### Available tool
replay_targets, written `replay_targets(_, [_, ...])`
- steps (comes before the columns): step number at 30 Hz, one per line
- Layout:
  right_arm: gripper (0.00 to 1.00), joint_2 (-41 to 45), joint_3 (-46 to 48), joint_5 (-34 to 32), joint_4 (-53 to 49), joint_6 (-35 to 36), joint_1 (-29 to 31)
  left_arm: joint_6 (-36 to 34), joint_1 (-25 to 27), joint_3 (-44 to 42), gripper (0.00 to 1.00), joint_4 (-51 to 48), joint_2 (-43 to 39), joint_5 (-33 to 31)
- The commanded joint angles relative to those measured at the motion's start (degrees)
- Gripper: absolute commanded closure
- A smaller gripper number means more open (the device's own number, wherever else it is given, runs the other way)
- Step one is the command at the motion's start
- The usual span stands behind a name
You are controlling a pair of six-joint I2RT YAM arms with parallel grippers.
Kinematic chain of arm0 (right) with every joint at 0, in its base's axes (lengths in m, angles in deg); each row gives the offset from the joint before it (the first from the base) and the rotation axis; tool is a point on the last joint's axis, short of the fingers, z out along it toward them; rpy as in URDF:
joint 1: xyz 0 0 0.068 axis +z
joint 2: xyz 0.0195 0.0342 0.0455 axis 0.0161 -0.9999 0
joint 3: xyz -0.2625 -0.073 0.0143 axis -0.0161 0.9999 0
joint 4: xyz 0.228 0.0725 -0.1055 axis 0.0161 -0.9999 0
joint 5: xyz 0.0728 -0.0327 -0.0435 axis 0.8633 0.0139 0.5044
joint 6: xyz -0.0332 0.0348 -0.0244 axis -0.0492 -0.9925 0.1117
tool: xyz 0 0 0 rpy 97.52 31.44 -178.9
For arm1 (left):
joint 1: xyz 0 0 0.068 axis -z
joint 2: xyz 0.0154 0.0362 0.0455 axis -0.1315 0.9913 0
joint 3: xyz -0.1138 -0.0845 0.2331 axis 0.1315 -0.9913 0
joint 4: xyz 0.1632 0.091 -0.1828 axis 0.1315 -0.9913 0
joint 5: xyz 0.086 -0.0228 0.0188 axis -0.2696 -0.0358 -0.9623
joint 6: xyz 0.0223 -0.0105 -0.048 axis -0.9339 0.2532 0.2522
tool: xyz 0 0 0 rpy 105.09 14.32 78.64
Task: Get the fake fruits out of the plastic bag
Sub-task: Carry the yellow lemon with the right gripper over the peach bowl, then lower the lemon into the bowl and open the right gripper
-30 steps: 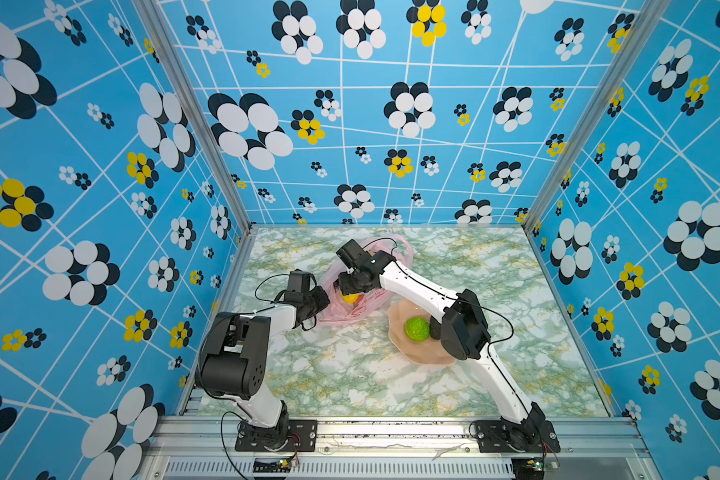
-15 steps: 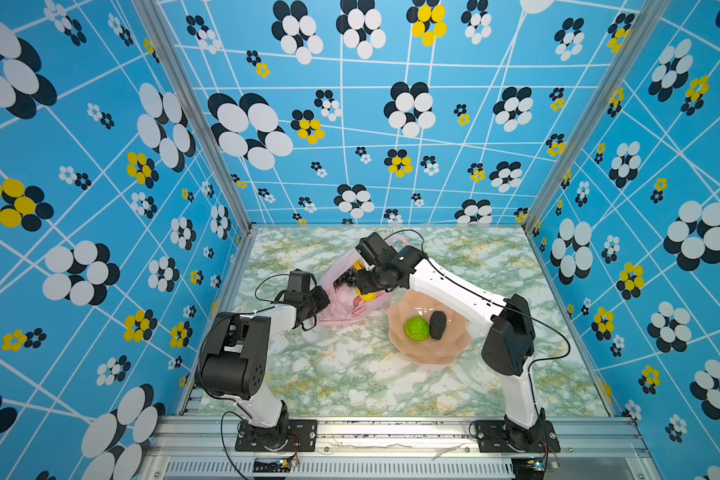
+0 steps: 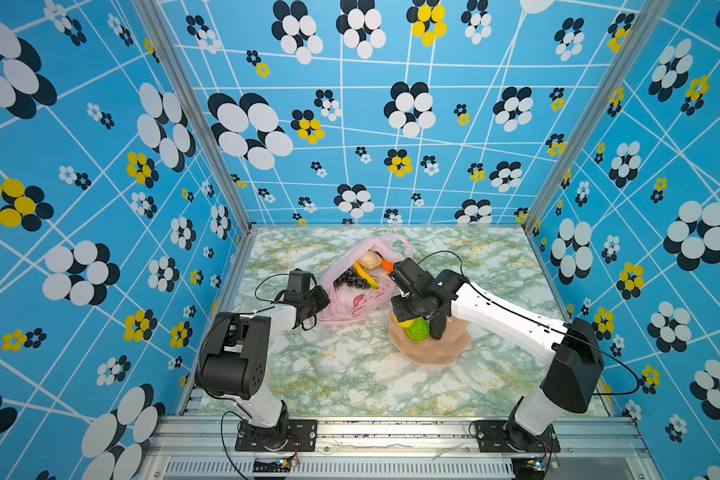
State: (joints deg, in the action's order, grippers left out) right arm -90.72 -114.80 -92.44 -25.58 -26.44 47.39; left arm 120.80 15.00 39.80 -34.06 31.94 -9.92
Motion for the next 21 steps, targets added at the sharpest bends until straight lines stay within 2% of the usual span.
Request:
replay_targets(1, [0.48, 4.2, 3.6, -2.4, -2.8, -2.0, -0.2, -0.4, -0.5, -1.1, 0.85, 0.4, -0.7, -0.5])
replay_targets(10, [0.48, 10.3, 13.0, -2.6, -3.4, -5.5, -0.4, -0.6, -0.4, -1.1, 0.85, 0.3, -0.8, -0.6])
replay_targets(21, [0.48, 9.0, 20.3, -1.3, 3.3, -9.5, -0.5, -0.6, -0.4, -1.1, 0.84, 0.5, -0.7, 0.0])
